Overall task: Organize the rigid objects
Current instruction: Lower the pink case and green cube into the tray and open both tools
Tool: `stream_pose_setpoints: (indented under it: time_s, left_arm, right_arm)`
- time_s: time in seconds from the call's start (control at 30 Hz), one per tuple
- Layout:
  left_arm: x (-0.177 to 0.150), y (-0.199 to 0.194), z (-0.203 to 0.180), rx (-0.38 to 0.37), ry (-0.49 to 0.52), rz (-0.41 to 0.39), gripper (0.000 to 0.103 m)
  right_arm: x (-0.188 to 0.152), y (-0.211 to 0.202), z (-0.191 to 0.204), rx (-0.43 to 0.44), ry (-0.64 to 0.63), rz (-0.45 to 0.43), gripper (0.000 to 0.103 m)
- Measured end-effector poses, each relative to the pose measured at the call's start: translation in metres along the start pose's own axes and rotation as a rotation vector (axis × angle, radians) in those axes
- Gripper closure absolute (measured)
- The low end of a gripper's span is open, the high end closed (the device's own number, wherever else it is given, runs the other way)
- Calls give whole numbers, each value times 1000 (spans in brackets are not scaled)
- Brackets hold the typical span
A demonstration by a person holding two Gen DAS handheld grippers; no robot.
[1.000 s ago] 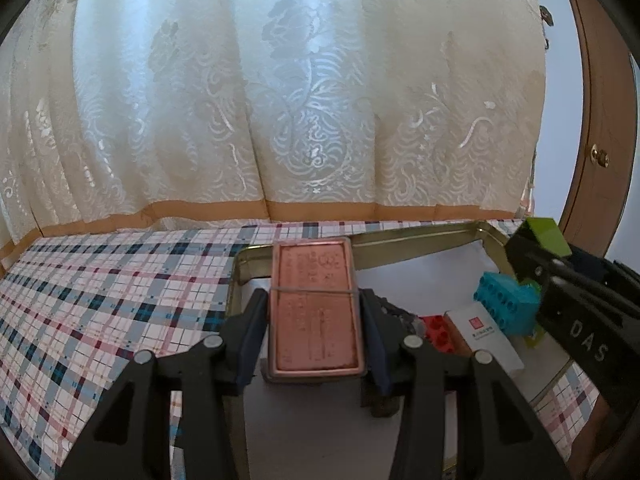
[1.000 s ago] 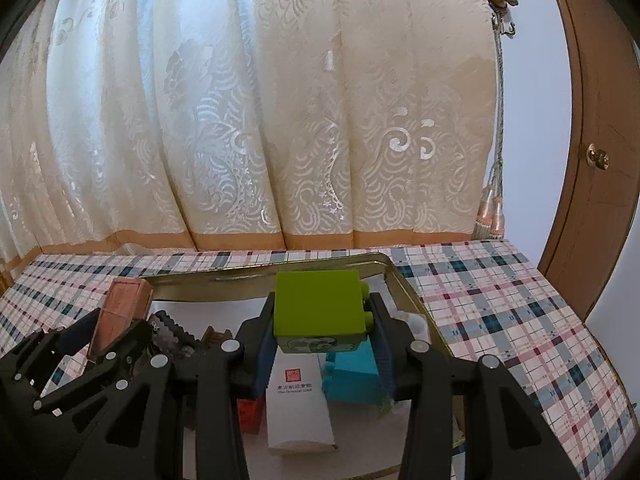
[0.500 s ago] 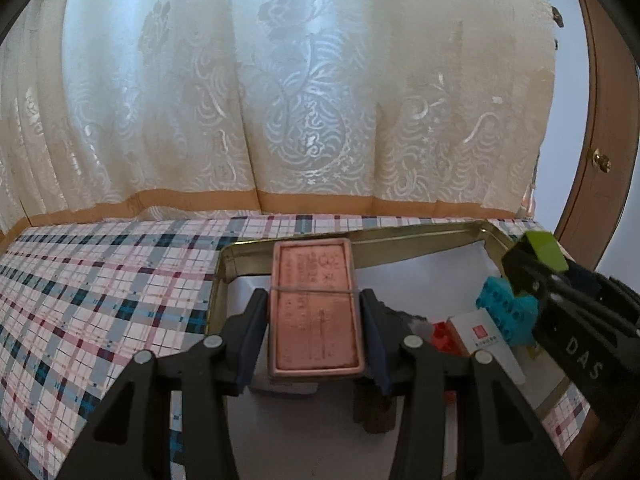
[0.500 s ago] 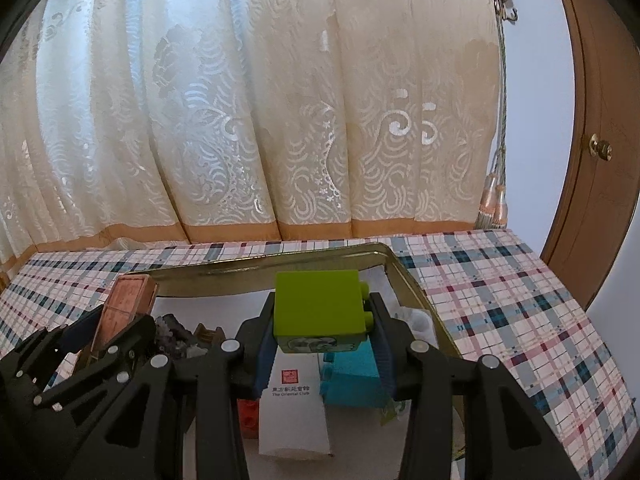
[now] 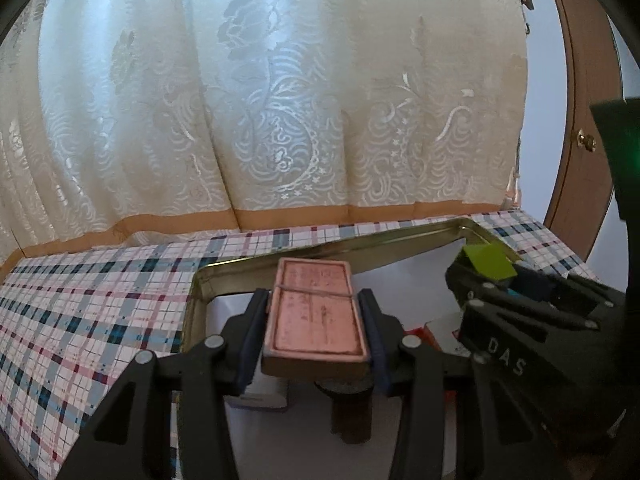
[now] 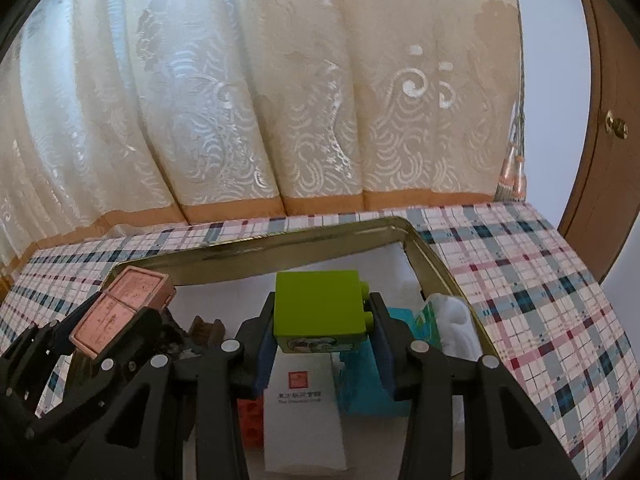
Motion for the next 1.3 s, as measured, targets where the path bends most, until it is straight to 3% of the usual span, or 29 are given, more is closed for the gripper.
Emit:
stream_pose_setpoints:
  time_s: [0.77, 0.87, 1.0, 1.07, 1.17, 1.23, 1.3]
  left_arm:
    - [-8, 14, 5, 55, 2, 103, 58]
    - [-9, 14, 8, 68, -12, 119, 51]
    - [-14, 16, 18, 69, -84, 174, 29]
    - [-16, 17, 22, 67, -97, 192, 24]
    - [-14, 8, 28, 117, -52, 140, 16]
    - [-13, -1, 36, 178, -34, 97, 3]
    - [-13, -8, 42, 196, -40, 74, 0]
  right_arm:
    - [0, 21, 2, -25, -51, 72, 57]
    - [0, 22, 2, -22, -47, 82, 57]
    - [2, 21, -3, -5, -22, 88, 56]
    - [1, 21, -4, 2, -19, 94, 56]
    - [1, 19, -5, 2, -15, 93, 45]
    - [1, 15, -4, 6, -17, 78, 40]
    - [2, 10, -5, 4, -17, 62, 33]
Point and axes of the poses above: each gripper's, at about its wrist camera, not at the fingertips, and y roughly the way its jaws point, z to its left, x to its top, the point moved 7 cm from there along y, roughly the way its jaws point, and after that the axes turned 10 degrees about y, right-handed, at the moved point
